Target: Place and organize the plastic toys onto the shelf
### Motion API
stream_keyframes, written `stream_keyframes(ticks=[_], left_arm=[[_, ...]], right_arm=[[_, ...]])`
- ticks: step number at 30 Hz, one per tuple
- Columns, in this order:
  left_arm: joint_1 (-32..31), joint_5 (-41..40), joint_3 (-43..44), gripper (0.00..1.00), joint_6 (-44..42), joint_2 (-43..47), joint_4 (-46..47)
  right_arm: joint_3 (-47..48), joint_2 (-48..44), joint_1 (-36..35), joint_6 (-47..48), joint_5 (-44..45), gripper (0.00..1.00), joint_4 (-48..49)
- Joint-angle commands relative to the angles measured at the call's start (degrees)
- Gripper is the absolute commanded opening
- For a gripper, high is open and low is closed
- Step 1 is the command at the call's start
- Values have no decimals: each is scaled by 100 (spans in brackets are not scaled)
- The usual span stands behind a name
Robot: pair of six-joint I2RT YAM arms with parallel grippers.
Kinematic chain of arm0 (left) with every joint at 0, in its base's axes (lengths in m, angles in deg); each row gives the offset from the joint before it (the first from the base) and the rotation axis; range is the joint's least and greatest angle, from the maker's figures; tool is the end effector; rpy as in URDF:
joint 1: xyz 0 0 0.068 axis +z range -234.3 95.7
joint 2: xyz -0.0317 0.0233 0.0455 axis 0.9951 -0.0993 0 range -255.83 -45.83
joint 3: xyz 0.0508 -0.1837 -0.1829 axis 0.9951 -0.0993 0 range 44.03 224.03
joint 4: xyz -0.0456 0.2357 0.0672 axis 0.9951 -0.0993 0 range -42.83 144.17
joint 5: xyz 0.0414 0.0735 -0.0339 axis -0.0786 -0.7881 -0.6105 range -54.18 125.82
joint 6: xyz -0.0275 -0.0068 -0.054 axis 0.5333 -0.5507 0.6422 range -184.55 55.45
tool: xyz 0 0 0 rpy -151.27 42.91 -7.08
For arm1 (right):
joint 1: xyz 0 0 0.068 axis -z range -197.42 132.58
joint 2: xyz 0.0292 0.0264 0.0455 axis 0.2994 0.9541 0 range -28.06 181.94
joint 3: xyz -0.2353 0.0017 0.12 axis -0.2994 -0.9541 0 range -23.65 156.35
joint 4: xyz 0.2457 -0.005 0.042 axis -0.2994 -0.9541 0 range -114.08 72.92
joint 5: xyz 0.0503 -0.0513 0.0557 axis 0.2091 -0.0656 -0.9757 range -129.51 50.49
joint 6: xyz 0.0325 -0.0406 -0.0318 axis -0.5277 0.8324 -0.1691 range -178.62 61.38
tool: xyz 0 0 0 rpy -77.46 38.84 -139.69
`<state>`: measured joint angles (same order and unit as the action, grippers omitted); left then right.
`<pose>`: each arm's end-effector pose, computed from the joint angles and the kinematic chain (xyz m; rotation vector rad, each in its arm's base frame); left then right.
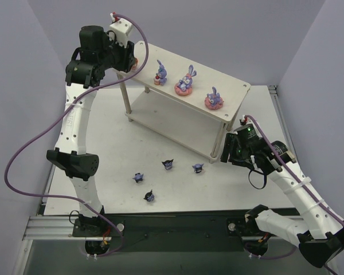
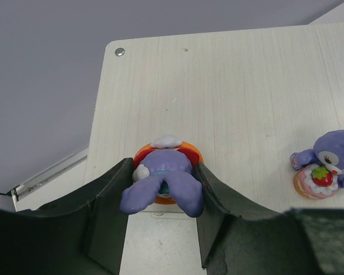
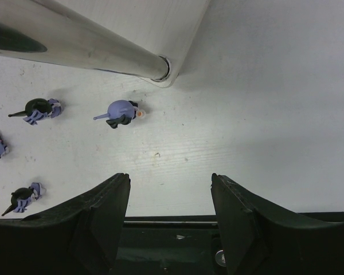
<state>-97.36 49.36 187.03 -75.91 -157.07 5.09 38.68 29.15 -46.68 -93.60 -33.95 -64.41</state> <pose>0.3786 -0.0988 0.4890 0.5532 1.7879 -0.2415 0.1732 0.0919 0.3282 0.1677 2.3419 0.4562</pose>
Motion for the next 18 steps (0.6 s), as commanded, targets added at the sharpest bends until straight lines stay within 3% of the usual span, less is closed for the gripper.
stream_keyframes(ticks=[1,18], left_arm=[[31,-97,325,49,-156,50,75],[23,-97,334,55,-148,-38,-251]], right_arm=[[-71,-70,34,-105,6,59,-31],[-159,-79,34,-105,-73,59,-13]])
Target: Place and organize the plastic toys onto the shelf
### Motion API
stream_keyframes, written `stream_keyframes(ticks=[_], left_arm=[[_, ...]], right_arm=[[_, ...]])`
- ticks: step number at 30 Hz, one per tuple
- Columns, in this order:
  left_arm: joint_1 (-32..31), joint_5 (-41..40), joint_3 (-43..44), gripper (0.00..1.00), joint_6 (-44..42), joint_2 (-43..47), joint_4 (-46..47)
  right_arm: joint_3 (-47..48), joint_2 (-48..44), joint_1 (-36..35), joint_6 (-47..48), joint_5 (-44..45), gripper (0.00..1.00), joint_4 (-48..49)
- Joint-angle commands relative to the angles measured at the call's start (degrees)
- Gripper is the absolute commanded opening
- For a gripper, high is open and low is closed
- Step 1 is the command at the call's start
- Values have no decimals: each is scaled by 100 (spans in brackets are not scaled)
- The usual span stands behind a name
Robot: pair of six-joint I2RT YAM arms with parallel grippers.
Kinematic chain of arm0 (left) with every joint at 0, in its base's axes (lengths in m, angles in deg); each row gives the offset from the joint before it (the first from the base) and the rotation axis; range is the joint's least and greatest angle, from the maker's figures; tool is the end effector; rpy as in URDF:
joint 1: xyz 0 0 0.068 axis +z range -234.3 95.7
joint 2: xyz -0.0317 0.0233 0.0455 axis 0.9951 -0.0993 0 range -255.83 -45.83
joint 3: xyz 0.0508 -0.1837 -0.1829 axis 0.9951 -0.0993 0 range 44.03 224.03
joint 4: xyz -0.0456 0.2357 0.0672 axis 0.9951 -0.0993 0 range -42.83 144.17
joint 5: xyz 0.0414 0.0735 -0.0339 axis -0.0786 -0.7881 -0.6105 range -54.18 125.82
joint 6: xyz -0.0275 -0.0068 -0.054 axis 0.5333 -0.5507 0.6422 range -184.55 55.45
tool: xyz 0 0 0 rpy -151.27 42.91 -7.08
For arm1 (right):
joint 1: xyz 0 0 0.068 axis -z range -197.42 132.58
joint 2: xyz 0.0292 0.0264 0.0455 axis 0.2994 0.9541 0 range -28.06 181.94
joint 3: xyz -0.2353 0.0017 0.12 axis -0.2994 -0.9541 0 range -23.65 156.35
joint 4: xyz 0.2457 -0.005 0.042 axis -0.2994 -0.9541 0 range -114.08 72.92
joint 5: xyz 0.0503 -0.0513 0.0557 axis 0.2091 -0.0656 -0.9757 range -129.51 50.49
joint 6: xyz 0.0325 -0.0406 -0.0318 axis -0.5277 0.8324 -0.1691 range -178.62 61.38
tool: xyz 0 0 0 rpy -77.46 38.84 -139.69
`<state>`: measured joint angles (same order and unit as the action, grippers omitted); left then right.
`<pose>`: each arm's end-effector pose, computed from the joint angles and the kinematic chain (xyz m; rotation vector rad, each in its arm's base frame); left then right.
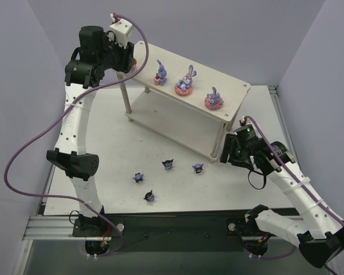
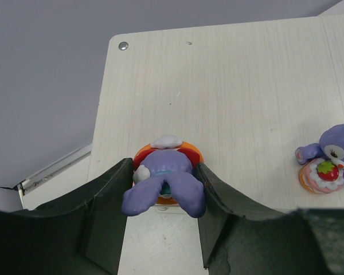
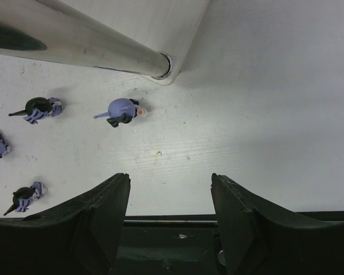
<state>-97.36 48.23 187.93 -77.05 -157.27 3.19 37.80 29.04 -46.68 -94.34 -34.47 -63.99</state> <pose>0.3770 -0.0976 0.4883 0.5609 1.8068 -0.2116 0.1731 0.0924 0.3243 0.1785 2.3510 0.4687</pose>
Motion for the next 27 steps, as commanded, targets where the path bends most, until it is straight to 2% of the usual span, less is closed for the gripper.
stream_keyframes(ticks=[1,5,9,16,21,23,26,27], left_arm=[[23,16,253,56,-34,-10,-70],[23,34,262,74,-17,-9,-35],[23,43,279,81,27,-18,35],[14,113,279,84,159,-36,264],[23,-211,244,83,317,8,256],[32,-352,43,83,431,147,177],[40,-914,-1026,83,1116,901,255],[40,-1002,-1796,83,1457,1139,351]], right_arm=[[-72,-68,25,-40,-20,59,-55],[-72,-68,34,-31,-20,59,-55],[-63,-41,34,-22,-20,59,-46],[-63,-24,34,-14,6,59,-54],[-81,-32,34,-22,15,59,-37],[-107,-41,34,-14,23,59,-28],[-124,-32,34,13,41,59,7],[-133,-24,25,13,41,59,51]])
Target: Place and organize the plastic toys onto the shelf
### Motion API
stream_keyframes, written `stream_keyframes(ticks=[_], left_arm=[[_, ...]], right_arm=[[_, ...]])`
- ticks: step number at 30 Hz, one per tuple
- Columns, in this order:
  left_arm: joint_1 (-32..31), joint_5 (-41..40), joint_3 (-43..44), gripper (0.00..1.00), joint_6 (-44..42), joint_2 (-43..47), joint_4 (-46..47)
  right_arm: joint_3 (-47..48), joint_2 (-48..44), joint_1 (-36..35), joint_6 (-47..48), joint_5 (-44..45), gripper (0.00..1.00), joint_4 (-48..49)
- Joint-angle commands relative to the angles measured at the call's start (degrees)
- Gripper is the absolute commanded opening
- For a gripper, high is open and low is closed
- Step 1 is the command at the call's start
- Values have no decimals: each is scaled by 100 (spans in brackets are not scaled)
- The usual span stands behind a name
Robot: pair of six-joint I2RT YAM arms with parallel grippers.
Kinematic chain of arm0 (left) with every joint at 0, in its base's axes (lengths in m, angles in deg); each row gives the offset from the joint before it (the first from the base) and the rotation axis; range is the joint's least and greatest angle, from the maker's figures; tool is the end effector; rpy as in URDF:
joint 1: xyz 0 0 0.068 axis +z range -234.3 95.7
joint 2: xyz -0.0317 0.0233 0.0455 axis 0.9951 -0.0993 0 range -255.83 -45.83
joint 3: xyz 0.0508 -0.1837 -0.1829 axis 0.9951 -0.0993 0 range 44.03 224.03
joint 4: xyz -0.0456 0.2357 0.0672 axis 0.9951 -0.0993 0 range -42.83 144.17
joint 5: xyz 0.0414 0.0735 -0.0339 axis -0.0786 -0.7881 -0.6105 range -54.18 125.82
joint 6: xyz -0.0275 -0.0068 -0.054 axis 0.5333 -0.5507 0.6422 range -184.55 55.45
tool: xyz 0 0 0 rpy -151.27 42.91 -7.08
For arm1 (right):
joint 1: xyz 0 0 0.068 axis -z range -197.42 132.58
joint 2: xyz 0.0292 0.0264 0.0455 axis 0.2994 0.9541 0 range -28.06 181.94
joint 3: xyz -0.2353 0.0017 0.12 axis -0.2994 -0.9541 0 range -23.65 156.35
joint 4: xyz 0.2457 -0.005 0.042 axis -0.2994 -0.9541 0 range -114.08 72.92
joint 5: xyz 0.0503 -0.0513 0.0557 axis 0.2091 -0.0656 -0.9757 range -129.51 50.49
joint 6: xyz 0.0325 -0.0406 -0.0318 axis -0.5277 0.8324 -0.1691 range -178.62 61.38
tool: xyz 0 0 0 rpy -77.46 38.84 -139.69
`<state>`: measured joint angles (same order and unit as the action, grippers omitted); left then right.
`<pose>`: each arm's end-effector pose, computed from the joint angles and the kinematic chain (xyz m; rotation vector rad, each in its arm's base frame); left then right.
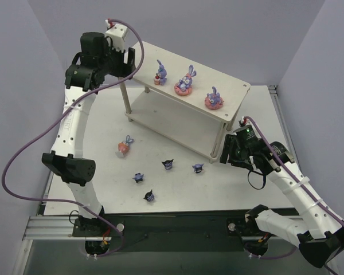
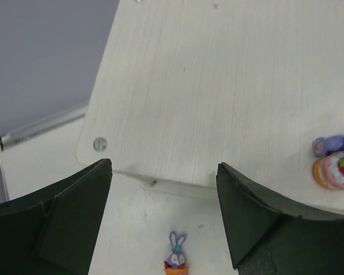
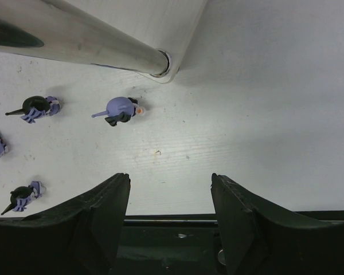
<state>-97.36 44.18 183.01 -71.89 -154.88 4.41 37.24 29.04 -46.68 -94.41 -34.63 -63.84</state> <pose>0.3750 -0.0938 0.4818 0.4359 1.8684 -0.2069 0.1732 0.0926 0.3214 0.1786 2.3588 0.4682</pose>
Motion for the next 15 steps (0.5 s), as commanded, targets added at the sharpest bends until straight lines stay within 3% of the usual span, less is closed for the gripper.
stream_keyframes(ticks=[1,2,3,8,15], left_arm=[[40,-738,-1851,83,1083,1173,351],[49,-792,-2335,83,1198,1750,683],[58,-792,-3358,83,1451,2061,887],[207,-721,-5203,83,2069,3555,1285],[409,-301,-6917,82,2946,3927,1152]], right_arm=[[-85,-24,25,28,30,59,36],[-103,-24,25,20,21,59,62],[-103,-6,16,37,21,59,53],[-129,29,16,107,-93,59,106],[-243,-6,8,204,-225,59,97]])
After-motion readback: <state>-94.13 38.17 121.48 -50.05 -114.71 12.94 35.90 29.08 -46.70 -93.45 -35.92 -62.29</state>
